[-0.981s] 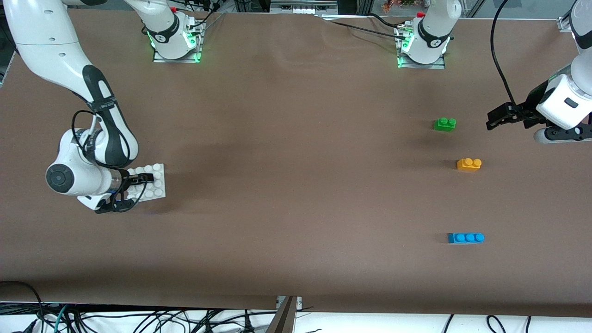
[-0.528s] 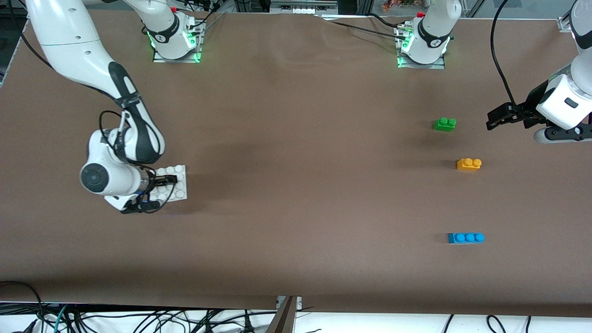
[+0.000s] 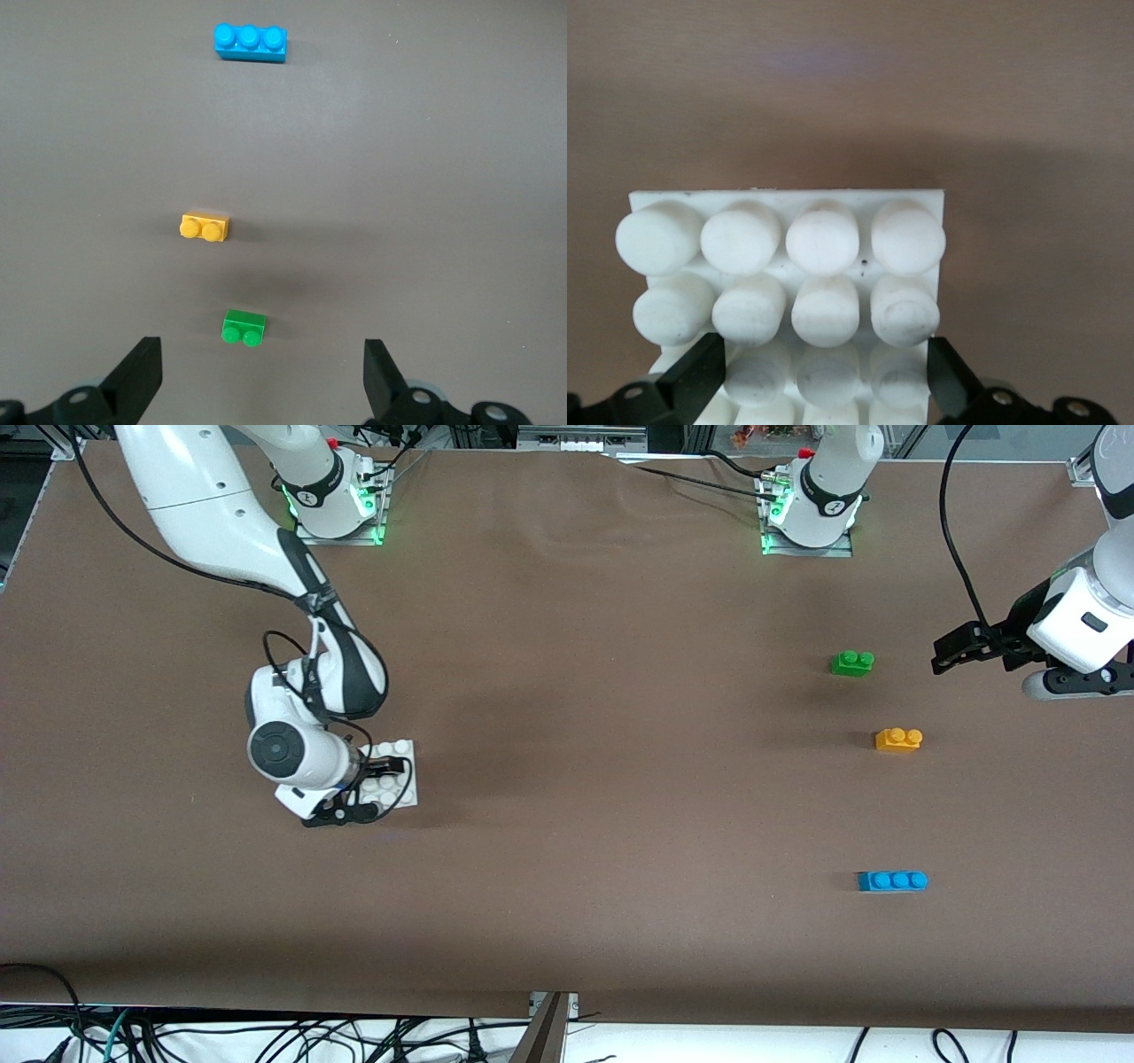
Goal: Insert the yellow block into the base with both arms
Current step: 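Carry the white base plate with the right gripper toward the table center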
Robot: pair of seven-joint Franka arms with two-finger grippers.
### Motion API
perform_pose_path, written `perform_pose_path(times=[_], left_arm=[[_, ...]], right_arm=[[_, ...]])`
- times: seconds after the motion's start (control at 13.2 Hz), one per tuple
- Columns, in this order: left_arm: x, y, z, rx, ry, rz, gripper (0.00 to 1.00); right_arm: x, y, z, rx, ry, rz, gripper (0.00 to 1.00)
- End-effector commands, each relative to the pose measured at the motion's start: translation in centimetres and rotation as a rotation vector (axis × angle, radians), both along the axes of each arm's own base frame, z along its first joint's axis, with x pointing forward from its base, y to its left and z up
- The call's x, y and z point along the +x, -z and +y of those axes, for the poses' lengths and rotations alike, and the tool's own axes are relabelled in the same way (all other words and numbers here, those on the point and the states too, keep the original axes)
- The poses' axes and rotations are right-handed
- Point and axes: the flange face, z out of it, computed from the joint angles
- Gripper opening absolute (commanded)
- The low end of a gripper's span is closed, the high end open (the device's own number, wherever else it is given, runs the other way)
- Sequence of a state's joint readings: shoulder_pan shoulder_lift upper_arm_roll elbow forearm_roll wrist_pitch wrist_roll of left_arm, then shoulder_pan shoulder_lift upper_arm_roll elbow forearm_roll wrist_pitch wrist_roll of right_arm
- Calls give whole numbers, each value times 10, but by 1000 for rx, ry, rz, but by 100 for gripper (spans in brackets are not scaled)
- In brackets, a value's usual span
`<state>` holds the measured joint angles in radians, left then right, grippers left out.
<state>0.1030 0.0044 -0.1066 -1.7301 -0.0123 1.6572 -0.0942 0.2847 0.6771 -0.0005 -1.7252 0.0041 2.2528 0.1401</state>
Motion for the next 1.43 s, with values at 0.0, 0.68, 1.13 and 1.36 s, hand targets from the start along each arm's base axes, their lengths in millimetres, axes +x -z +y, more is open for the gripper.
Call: perform_pose_path(times=[0.0, 0.68, 1.13, 1.36], left_arm=[[-5, -2, 2, -17, 13, -1, 100], [-5, -3, 2, -16, 13, -4, 100], [-5, -4, 2, -16, 13, -7, 100], [-5, -5, 2, -16, 13, -12, 100]], right_arm=[[-15, 42, 52, 11, 49, 5, 100], [-46, 33, 174, 25, 188, -50, 100], [-68, 23, 241, 43, 217, -85, 100], [-75, 11, 271, 70, 181, -108, 100]])
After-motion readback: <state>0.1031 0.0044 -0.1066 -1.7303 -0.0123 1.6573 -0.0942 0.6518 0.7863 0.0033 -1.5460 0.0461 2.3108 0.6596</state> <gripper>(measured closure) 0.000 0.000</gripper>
